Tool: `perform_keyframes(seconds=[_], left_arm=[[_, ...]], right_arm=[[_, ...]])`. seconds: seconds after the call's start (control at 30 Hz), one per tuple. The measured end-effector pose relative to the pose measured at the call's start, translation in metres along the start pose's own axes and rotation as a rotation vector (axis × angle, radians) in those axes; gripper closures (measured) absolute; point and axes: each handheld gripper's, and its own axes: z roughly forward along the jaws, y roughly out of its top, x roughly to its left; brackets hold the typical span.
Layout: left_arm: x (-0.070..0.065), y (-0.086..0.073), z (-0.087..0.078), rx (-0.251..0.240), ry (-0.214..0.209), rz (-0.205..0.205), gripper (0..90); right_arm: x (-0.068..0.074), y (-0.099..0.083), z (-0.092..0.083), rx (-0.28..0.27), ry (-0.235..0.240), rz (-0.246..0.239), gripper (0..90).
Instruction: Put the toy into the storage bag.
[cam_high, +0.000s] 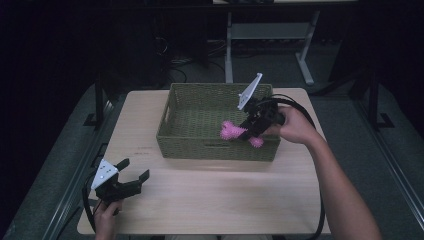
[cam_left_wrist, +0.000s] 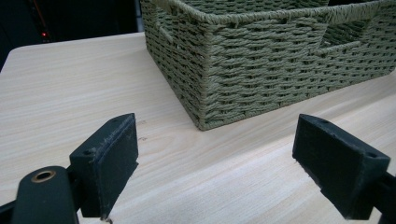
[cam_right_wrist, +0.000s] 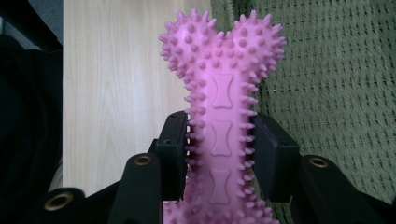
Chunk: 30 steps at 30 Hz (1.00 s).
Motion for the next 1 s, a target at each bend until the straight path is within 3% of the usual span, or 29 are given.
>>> perform_keyframes(seconds=[0.6,1.0], left_arm=[[0.0,0.0,0.0,-0.002,0.0,0.005,13.9],[0.0,0.0,0.0,-0.001,-0.001,0.005,13.8]], right_arm=[[-0.02,0.008,0.0,-0.003,-0.001,0.023,58.3],[-0.038,0.005,0.006,0.009,0.0,0.065,58.3]])
